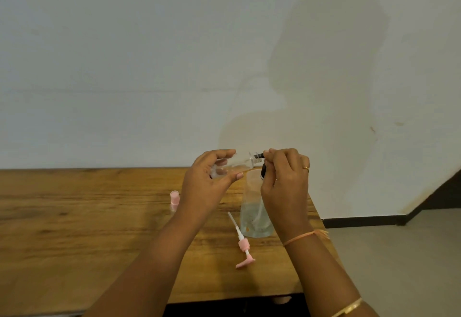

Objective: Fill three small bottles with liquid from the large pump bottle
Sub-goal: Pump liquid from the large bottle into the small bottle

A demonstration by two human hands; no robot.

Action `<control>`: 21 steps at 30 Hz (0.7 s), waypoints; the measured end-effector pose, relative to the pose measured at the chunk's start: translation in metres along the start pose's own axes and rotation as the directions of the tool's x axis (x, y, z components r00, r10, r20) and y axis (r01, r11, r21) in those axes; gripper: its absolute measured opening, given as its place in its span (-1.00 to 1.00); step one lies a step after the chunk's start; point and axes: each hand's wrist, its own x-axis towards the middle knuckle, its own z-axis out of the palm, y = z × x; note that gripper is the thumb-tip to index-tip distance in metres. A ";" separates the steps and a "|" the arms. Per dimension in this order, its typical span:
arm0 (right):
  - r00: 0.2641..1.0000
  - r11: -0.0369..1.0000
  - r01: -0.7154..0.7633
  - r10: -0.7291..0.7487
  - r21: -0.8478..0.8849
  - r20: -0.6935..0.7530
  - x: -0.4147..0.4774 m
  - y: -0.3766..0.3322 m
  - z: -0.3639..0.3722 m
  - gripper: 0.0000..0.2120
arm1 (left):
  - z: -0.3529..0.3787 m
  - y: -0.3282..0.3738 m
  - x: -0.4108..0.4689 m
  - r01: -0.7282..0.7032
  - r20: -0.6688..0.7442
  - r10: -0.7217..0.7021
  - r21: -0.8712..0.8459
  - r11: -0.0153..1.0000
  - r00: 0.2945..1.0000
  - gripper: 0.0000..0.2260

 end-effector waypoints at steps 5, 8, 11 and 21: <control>0.998 0.998 0.061 -0.061 -0.009 -0.018 0.006 -0.007 -0.007 -0.90 | -0.001 0.002 0.000 -0.010 0.004 0.010 -0.006 1.000 1.000 -0.65; 0.997 0.998 0.067 -0.067 0.014 0.025 0.010 -0.008 -0.011 -0.84 | -0.003 0.003 -0.001 -0.009 -0.002 0.009 -0.008 1.000 1.000 -0.65; 0.999 0.999 0.021 -0.024 0.049 0.048 0.010 -0.007 -0.012 -0.83 | -0.003 0.003 -0.001 0.002 -0.009 -0.002 -0.002 1.000 1.000 -0.66; 1.000 0.991 0.007 -0.007 0.135 0.000 -0.004 0.000 0.001 -0.79 | 0.002 0.003 0.001 0.016 0.004 -0.016 0.004 1.000 1.000 -0.65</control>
